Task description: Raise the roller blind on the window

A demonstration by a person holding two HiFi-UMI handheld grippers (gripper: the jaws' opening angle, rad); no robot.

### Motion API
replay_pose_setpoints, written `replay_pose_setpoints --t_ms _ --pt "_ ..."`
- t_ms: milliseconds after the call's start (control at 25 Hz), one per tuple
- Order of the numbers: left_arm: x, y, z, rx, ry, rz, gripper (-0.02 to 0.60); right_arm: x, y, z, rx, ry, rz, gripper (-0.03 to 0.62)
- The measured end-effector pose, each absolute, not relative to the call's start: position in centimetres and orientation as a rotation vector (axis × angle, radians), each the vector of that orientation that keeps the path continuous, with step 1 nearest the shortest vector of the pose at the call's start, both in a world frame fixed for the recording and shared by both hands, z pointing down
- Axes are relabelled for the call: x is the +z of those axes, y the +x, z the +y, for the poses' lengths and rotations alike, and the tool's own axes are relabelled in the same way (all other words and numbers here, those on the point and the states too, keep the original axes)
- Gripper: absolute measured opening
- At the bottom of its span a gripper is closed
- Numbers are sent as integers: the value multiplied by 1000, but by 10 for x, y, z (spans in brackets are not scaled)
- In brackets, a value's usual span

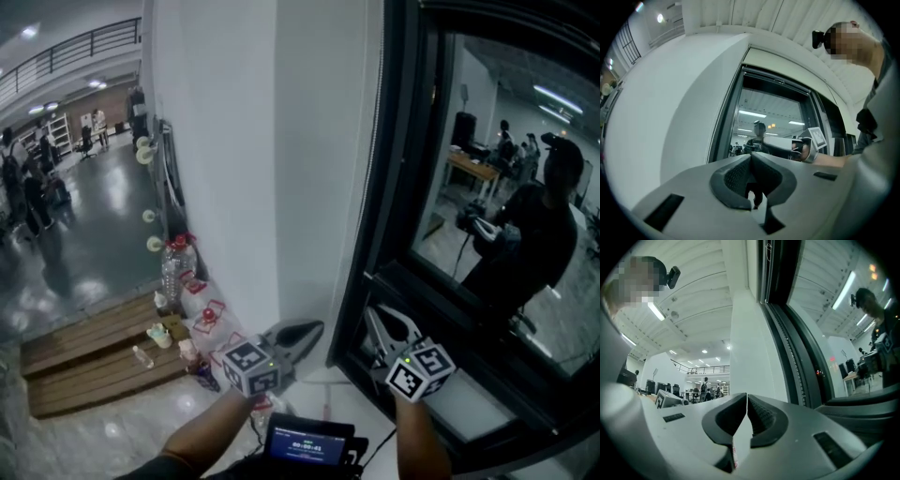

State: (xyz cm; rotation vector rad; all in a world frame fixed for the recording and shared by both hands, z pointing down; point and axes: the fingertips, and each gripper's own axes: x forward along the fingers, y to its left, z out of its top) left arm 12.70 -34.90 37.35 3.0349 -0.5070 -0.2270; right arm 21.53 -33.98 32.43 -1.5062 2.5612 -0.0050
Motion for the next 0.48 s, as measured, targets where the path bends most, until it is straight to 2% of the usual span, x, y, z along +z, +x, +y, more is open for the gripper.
replay_pose_setpoints --t_ms 40,480 --pt "375 126 -351 -206 3029 -538 -8 325 216 -338 -1 -1508 2557 25" --pt "371 121 -350 -110 2991 -706 -9 348 225 -325 -48 -1647 2538 20"
